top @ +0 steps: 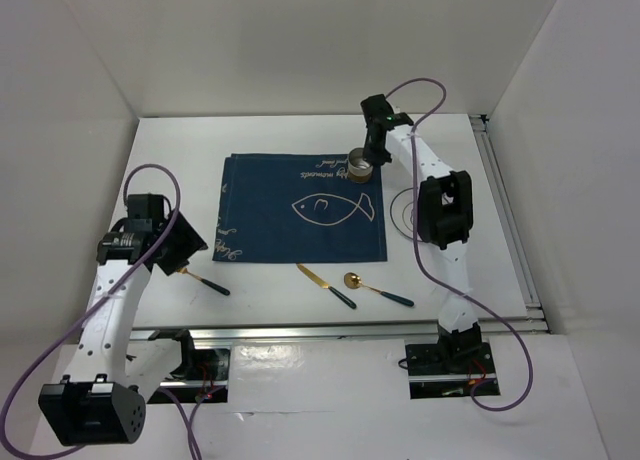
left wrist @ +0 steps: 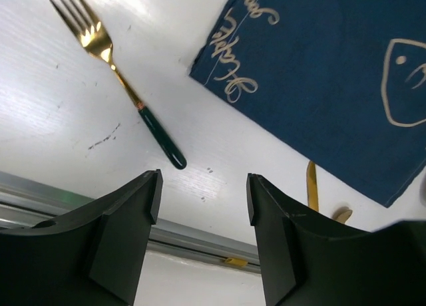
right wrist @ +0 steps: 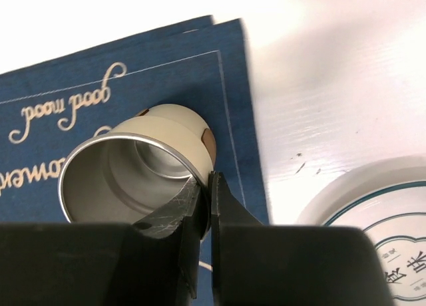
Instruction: Set the dinner table for one person
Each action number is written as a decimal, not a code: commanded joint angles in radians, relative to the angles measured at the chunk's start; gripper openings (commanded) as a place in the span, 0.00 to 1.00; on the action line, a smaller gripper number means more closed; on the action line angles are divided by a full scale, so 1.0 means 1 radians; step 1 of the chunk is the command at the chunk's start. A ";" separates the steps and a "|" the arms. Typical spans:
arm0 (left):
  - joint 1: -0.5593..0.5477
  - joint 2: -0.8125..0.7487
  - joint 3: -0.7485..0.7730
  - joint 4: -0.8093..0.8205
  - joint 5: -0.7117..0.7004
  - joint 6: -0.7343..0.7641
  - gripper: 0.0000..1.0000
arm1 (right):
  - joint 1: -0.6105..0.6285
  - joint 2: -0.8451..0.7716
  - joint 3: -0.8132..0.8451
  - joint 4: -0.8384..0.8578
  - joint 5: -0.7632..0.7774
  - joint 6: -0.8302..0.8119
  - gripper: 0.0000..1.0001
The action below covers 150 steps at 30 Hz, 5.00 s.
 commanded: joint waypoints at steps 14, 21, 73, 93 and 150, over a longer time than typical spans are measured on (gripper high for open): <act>-0.058 0.141 -0.220 0.061 -0.065 -0.276 0.72 | -0.007 -0.289 -0.121 0.076 -0.075 -0.010 1.00; -0.098 0.174 -0.294 0.138 -0.076 -0.350 0.72 | -0.017 -0.510 -0.323 0.124 -0.093 -0.010 1.00; -0.437 1.189 0.723 -0.012 -0.301 0.261 0.19 | -0.696 -1.251 -1.397 0.174 -0.482 0.238 0.94; -0.541 0.665 0.613 -0.082 -0.251 0.126 0.81 | -0.683 -0.973 -1.597 0.713 -0.691 0.352 0.72; -0.550 0.264 0.427 -0.158 -0.421 -0.049 0.84 | 0.152 -0.390 -0.838 0.697 -0.573 0.439 0.40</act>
